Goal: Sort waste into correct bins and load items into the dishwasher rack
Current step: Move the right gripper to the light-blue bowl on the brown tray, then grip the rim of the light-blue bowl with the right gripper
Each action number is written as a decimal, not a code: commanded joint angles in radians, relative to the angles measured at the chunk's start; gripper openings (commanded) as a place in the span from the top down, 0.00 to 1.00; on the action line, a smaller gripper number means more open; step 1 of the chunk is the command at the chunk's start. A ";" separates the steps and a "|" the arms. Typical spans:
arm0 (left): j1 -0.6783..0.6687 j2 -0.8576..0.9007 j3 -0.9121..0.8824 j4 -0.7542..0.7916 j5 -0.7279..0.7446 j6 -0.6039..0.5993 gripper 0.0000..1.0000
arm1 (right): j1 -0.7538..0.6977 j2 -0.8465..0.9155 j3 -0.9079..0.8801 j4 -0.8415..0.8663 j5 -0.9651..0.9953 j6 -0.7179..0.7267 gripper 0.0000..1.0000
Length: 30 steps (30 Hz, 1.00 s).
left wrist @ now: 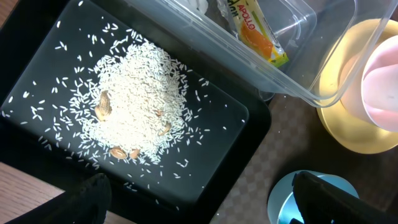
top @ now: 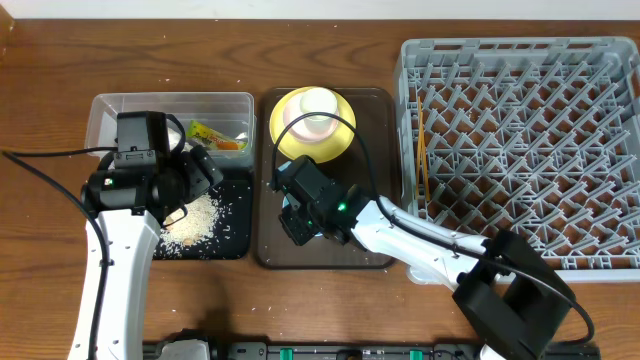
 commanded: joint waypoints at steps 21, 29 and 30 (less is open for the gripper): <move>0.004 0.002 0.014 -0.002 -0.005 0.005 0.04 | 0.014 0.005 0.001 -0.055 0.009 0.021 0.73; 0.004 0.002 0.014 -0.002 -0.005 0.005 0.04 | 0.019 0.005 -0.004 -0.077 0.014 0.018 0.74; 0.004 0.002 0.014 -0.002 -0.005 0.005 0.04 | 0.019 0.005 -0.004 -0.086 0.026 0.018 0.74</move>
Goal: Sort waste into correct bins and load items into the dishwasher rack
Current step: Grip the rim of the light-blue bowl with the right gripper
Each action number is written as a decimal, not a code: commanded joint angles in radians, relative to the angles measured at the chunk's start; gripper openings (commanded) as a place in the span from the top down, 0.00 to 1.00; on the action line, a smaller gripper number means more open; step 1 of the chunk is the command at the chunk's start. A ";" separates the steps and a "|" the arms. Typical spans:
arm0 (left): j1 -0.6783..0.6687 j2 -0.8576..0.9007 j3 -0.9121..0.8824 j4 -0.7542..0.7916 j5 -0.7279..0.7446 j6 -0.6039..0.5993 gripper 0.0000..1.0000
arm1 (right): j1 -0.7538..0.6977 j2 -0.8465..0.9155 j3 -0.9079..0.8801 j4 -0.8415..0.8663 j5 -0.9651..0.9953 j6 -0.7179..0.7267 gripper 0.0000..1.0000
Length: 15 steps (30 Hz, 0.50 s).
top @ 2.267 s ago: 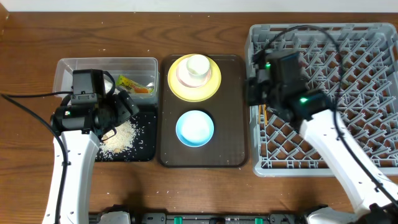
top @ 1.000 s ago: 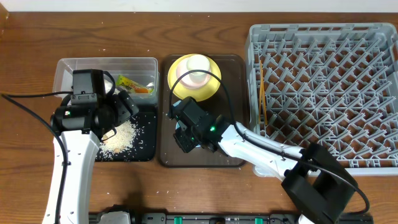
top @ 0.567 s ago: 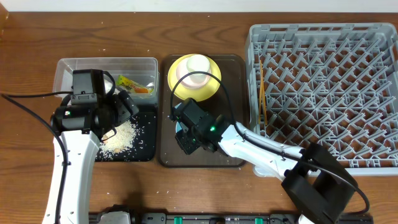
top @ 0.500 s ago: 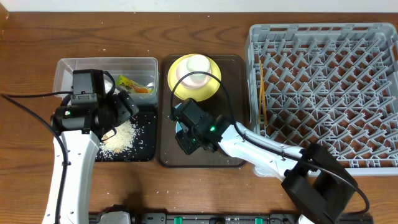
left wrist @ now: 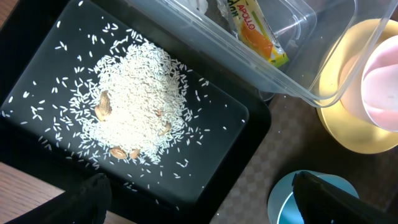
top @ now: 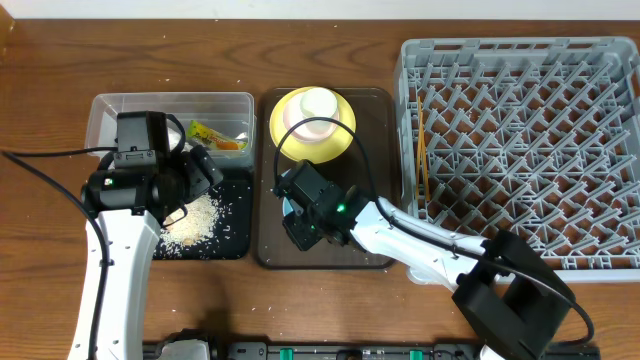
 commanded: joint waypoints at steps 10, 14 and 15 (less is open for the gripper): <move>0.004 0.002 0.014 -0.003 -0.005 0.005 0.04 | 0.014 0.005 -0.004 -0.043 0.228 0.013 0.77; 0.004 0.002 0.014 -0.002 -0.005 0.005 0.04 | 0.014 0.005 -0.004 -0.042 0.236 0.013 0.78; 0.004 0.002 0.014 -0.002 -0.005 0.005 0.04 | 0.014 0.005 -0.004 -0.041 0.236 0.013 0.78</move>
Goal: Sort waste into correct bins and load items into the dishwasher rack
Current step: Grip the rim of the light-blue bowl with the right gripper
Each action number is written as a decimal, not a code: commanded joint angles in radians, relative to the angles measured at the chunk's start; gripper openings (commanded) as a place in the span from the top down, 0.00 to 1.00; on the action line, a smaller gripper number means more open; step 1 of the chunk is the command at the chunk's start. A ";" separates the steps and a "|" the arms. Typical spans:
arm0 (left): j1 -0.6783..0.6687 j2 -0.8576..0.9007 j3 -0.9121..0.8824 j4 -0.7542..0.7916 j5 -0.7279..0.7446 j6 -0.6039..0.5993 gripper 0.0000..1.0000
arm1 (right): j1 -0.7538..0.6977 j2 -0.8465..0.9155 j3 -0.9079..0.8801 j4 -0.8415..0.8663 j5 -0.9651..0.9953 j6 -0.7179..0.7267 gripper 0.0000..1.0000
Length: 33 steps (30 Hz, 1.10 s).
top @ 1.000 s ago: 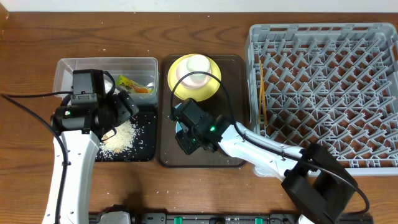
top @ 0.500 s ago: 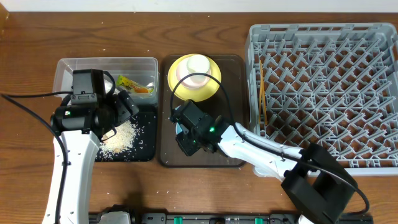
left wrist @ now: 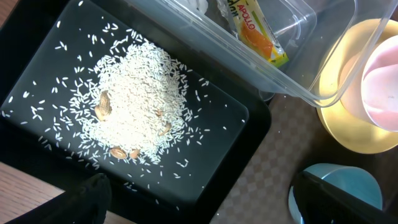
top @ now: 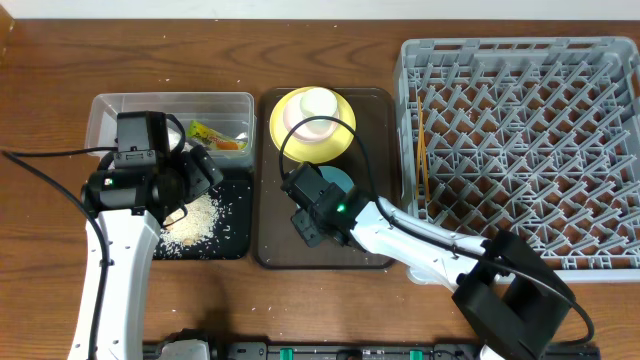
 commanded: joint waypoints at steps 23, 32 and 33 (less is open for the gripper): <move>0.004 0.002 0.014 -0.002 -0.005 0.005 0.04 | 0.014 0.006 -0.004 -0.027 0.043 -0.142 0.78; 0.004 0.002 0.014 -0.002 -0.005 0.005 0.04 | 0.014 0.006 -0.004 0.031 0.043 -0.275 0.79; 0.004 0.002 0.014 -0.002 -0.005 0.005 0.04 | 0.014 0.006 -0.004 0.031 0.043 -0.288 0.79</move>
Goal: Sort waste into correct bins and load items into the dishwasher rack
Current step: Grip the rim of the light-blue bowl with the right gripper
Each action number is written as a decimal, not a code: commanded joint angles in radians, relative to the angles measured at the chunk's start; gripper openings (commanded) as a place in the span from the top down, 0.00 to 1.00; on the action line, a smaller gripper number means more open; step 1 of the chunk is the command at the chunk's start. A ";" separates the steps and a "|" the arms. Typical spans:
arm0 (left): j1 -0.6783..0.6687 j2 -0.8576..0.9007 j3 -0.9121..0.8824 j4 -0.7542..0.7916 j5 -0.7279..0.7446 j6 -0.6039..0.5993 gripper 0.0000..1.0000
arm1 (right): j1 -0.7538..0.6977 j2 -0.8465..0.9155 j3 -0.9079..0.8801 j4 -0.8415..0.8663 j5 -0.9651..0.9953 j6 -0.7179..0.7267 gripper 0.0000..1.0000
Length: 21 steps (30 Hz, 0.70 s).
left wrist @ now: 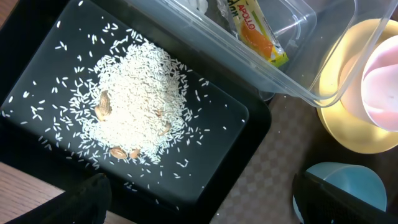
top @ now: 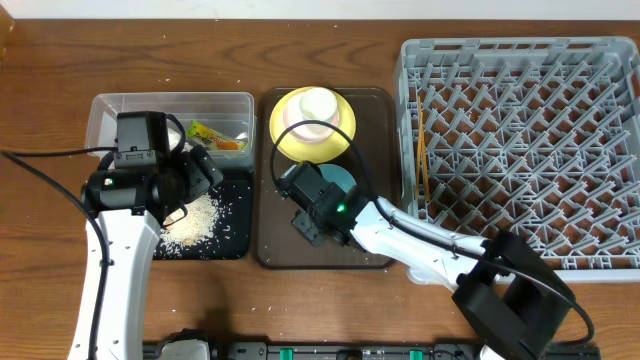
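A light blue bowl [top: 340, 180] sits on the brown tray [top: 375, 245], just in front of the yellow plate [top: 340, 140] that carries a pink cup [top: 316, 108]. My right gripper [top: 318, 200] is at the bowl's near-left rim and shut on it, its fingers mostly hidden under the wrist. In the left wrist view the blue bowl [left wrist: 348, 180] shows at the lower right. My left gripper [left wrist: 205, 208] hangs open and empty over the black bin [left wrist: 236, 134], which holds spilled rice [left wrist: 137, 102].
A clear bin [top: 115, 110] at the back left holds a yellow wrapper [top: 215, 135]. The grey dishwasher rack [top: 520, 60] fills the right side, with orange chopsticks [top: 421, 150] at its left edge. The right arm stretches across the table's front.
The blue bowl has edged slightly farther right in the left wrist view, and the right gripper has shifted a little with it. The left arm has not moved.
At first the right gripper covered the blue bowl at the tray's front left, with only a sliver showing. By 1.1 s ago the bowl lay farther back and right, beside the yellow plate, where it remains. The left gripper stayed open over the rice throughout.
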 commanded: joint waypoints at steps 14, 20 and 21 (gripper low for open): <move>0.004 0.002 0.014 -0.002 -0.005 0.005 0.04 | 0.014 0.006 -0.003 -0.083 -0.040 -0.147 0.76; 0.004 0.002 0.014 -0.003 -0.005 0.005 0.04 | 0.014 0.006 -0.003 -0.073 -0.036 -0.170 0.74; 0.004 0.002 0.014 -0.003 -0.005 0.005 0.04 | 0.014 0.006 -0.003 -0.074 -0.037 -0.170 0.75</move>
